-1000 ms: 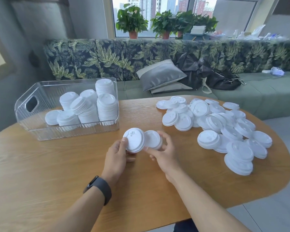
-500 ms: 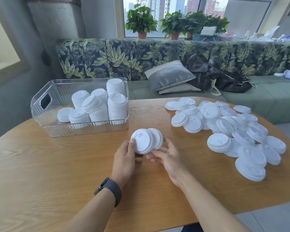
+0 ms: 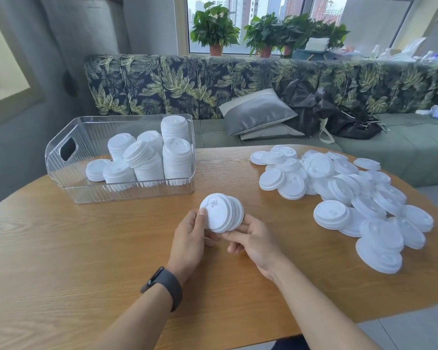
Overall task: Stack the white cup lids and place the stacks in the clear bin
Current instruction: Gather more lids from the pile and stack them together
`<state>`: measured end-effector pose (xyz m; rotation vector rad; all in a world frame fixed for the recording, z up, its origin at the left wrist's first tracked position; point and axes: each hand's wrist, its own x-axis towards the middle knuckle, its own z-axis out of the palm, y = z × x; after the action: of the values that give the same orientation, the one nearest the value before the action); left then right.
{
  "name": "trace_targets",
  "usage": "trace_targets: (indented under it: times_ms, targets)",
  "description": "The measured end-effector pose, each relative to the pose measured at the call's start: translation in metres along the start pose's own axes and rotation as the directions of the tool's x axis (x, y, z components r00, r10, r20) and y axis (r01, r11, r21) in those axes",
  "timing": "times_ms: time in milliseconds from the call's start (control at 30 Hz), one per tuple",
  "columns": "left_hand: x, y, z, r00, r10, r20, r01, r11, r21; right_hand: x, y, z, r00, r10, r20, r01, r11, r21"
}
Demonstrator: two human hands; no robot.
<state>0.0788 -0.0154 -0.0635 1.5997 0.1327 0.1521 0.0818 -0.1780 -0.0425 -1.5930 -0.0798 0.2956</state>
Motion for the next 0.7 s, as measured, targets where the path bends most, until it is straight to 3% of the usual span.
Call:
trace_targets:
  times_ms: [167, 433, 700]
  targets:
    - [0.0007, -0.0008, -0.0002, 1.0, -0.004, -0.007, 0.004, 1.0, -0.013, 0.0006, -0.0016, 0.0012, 0.999, 0.029, 0.027, -0.034, 0.984, 0.177]
    - [0.0024, -0.0036, -0.0008, 1.0, -0.015, -0.019, 0.015, 1.0, -0.003, 0.0037, -0.0004, 0.0032, 0.996, 0.044, -0.072, -0.028, 0.977, 0.211]
    - [-0.0002, -0.0019, 0.0, 0.996, 0.046, -0.083, -0.044, 0.999, 0.024, -0.0015, -0.0046, 0.0033, 0.999, 0.018, -0.036, -0.01, 0.976, 0.216]
